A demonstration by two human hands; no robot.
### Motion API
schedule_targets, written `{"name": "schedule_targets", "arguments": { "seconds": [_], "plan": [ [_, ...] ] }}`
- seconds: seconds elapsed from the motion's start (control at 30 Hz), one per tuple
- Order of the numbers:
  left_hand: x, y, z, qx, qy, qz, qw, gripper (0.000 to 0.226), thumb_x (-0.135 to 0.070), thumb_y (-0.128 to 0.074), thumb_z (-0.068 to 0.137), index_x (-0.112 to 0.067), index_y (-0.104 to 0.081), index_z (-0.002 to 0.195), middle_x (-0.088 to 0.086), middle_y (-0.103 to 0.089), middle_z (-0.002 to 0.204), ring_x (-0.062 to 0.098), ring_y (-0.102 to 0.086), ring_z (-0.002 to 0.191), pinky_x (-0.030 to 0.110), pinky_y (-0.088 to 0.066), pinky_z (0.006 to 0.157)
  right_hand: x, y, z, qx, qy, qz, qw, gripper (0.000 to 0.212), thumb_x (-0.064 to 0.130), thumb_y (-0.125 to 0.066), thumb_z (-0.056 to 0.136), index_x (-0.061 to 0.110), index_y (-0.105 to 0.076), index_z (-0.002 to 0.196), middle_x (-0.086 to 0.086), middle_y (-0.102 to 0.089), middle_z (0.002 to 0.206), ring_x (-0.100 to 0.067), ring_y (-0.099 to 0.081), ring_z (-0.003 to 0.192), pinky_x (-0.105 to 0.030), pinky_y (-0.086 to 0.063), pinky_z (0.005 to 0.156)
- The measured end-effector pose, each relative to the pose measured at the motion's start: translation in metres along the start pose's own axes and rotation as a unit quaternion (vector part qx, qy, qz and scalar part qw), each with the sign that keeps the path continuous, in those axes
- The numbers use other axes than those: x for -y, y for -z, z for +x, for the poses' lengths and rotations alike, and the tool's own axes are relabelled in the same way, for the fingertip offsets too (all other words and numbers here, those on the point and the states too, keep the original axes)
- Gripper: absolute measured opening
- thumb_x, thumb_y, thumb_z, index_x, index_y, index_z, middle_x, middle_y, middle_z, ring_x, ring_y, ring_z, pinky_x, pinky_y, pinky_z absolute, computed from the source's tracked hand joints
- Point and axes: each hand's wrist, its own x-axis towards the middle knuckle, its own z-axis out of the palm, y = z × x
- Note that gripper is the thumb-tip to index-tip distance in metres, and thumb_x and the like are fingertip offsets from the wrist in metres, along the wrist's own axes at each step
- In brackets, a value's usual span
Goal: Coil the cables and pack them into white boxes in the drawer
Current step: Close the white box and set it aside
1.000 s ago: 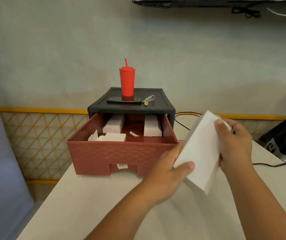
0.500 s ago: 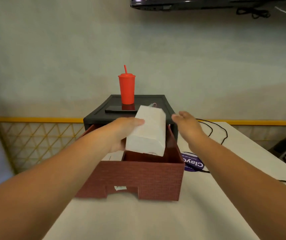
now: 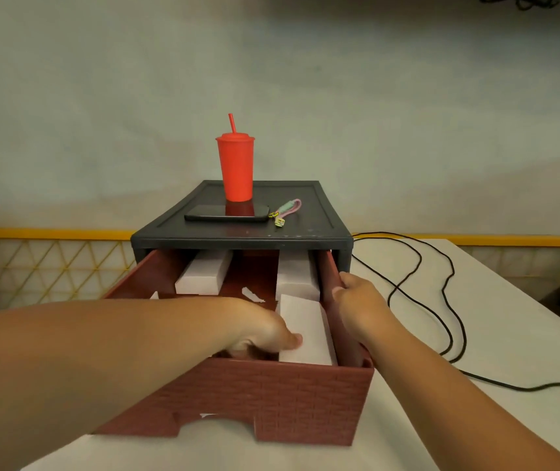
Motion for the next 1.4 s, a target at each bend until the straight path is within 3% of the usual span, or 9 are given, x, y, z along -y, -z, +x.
{"name": "schedule_targets", "arguments": {
  "seconds": [0.17, 0.33, 0.47, 0.67, 0.87, 1.0, 1.2, 1.3, 1.4],
  "plan": [
    [-0.006, 0.0, -0.006, 0.104, 0.019, -0.007, 0.994, 0.042, -0.025, -0.061, 0.09, -0.015, -0.051, 0.129, 0.015, -0.059, 0.123, 0.023, -0.063, 0.098, 0.034, -0.053, 0.079, -0.003, 0.001, -0.002, -0.01, 0.009, 0.012, 1.0, 0.033, 0.008, -0.032, 0.098, 0.013, -0.05, 0.125, -0.012, -0.057, 0.113, -0.021, -0.049, 0.087, -0.019, -0.032, 0.051],
    [-0.007, -0.01, -0.013, -0.07, -0.092, 0.35, 0.93, 0.079, -0.026, -0.054, 0.093, -0.003, -0.002, 0.148, 0.018, -0.03, 0.149, 0.032, -0.041, 0.129, 0.038, -0.034, 0.104, -0.006, -0.003, 0.002, -0.014, 0.014, 0.011, 1.0, 0.035, 0.011, -0.033, 0.098, 0.012, -0.047, 0.13, -0.006, -0.052, 0.103, -0.019, -0.046, 0.079, -0.02, -0.029, 0.049],
    [-0.017, -0.012, -0.005, -0.008, -0.042, 0.425, 0.904, 0.092, -0.026, -0.053, 0.093, -0.007, 0.02, 0.145, 0.018, -0.036, 0.145, 0.033, -0.048, 0.121, 0.032, -0.044, 0.089, -0.008, -0.004, 0.002, -0.014, 0.016, 0.015, 1.0, 0.034, 0.009, -0.033, 0.098, 0.011, -0.048, 0.128, -0.007, -0.051, 0.101, -0.02, -0.046, 0.08, -0.021, -0.03, 0.05],
    [-0.02, 0.008, 0.018, -0.007, -0.066, 0.257, 0.964, 0.063, -0.022, -0.078, 0.075, -0.003, -0.05, 0.128, 0.003, -0.06, 0.089, 0.012, -0.058, 0.062, 0.016, -0.049, 0.048, -0.007, -0.005, 0.002, -0.017, 0.017, 0.016, 1.0, 0.029, 0.015, -0.037, 0.098, 0.013, -0.05, 0.124, -0.009, -0.055, 0.099, -0.021, -0.05, 0.084, -0.02, -0.033, 0.051],
    [-0.019, 0.016, 0.027, -0.054, -0.097, 0.313, 0.943, 0.084, -0.038, -0.082, 0.066, -0.007, -0.045, 0.134, 0.009, -0.052, 0.133, 0.027, -0.058, 0.11, 0.033, -0.056, 0.084, -0.006, -0.005, 0.002, -0.016, 0.012, 0.013, 1.0, 0.028, 0.016, -0.038, 0.098, 0.014, -0.05, 0.123, -0.008, -0.051, 0.095, -0.02, -0.048, 0.08, -0.019, -0.029, 0.049],
    [-0.015, 0.018, 0.029, -0.064, -0.124, 0.353, 0.925, 0.106, -0.049, -0.075, 0.07, -0.016, -0.014, 0.149, 0.006, -0.027, 0.153, 0.029, -0.031, 0.137, 0.043, -0.027, 0.113, -0.004, -0.004, 0.0, -0.021, 0.016, 0.018, 0.999, 0.03, 0.013, -0.036, 0.097, 0.012, -0.051, 0.123, -0.006, -0.049, 0.091, -0.011, -0.04, 0.061, -0.02, -0.027, 0.048],
    [-0.017, 0.026, 0.056, 0.0, -0.087, 0.041, 0.995, 0.129, -0.034, -0.082, 0.068, -0.022, 0.021, 0.145, 0.003, -0.007, 0.158, 0.024, -0.019, 0.142, 0.034, -0.029, 0.109, -0.004, -0.004, 0.0, -0.023, 0.013, 0.035, 0.999, 0.036, 0.014, -0.035, 0.097, 0.015, -0.047, 0.132, -0.002, -0.046, 0.1, -0.018, -0.044, 0.085, -0.02, -0.029, 0.051],
    [-0.027, 0.03, 0.074, -0.032, -0.097, -0.047, 0.994, 0.118, -0.026, -0.079, 0.073, -0.017, 0.011, 0.149, 0.003, -0.026, 0.153, 0.023, -0.035, 0.134, 0.034, -0.034, 0.105, -0.006, -0.004, 0.001, -0.015, 0.013, 0.043, 0.999, 0.035, 0.013, -0.035, 0.098, 0.013, -0.047, 0.13, -0.002, -0.043, 0.1, -0.019, -0.04, 0.088, -0.019, -0.028, 0.052],
    [-0.033, 0.038, 0.096, -0.052, -0.107, -0.117, 0.986, 0.063, -0.02, -0.068, 0.085, -0.008, -0.036, 0.138, 0.004, -0.058, 0.123, 0.018, -0.057, 0.108, 0.034, -0.043, 0.1, -0.007, -0.004, 0.003, -0.009, 0.01, 0.053, 0.999, 0.027, 0.014, -0.035, 0.098, 0.019, -0.049, 0.121, -0.007, -0.046, 0.106, -0.019, -0.039, 0.089, -0.018, -0.028, 0.052]
  ]
}}
